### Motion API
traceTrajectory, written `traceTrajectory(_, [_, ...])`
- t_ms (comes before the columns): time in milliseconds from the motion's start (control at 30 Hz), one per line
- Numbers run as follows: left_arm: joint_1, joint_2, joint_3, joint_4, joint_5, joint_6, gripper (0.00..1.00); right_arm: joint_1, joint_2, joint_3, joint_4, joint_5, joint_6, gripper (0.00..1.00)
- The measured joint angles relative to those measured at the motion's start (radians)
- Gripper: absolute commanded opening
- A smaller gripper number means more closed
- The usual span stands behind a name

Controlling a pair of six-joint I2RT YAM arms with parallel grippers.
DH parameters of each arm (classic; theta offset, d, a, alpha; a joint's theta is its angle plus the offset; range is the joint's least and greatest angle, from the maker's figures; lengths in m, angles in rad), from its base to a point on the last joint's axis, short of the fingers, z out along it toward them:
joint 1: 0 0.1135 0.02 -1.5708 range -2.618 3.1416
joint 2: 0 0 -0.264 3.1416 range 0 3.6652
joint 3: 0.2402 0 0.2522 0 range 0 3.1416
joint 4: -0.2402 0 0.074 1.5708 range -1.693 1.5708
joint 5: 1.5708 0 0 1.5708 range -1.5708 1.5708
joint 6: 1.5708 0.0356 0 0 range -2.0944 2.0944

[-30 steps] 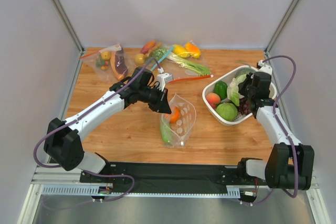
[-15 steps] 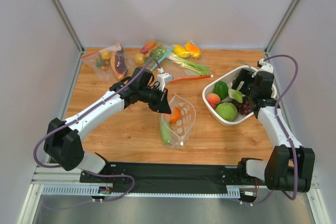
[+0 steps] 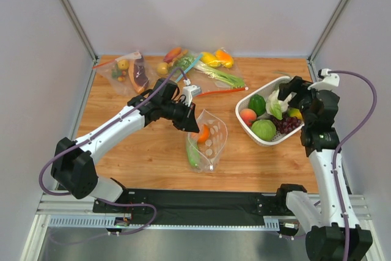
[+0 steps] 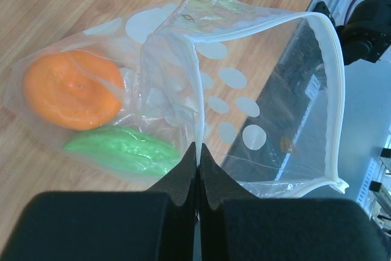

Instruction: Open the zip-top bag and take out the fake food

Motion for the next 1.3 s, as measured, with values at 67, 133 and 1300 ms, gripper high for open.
traceTrajectory(67, [0.000, 0.000, 0.000, 0.000, 0.000, 0.000, 0.00, 0.000, -0.032, 0.007, -0.010, -0.016, 0.012, 0.85])
traceTrajectory(133, [0.000, 0.000, 0.000, 0.000, 0.000, 0.001, 0.00, 0.000, -0.066, 0.014, -0.015, -0.052, 0.039, 0.83])
traceTrajectory(1300, [-0.005, 0.000, 0.002, -0.018, -0.002, 0.018, 0.00, 0.974, 0.069, 0.052, 0.007, 0.166, 0.143, 0.80])
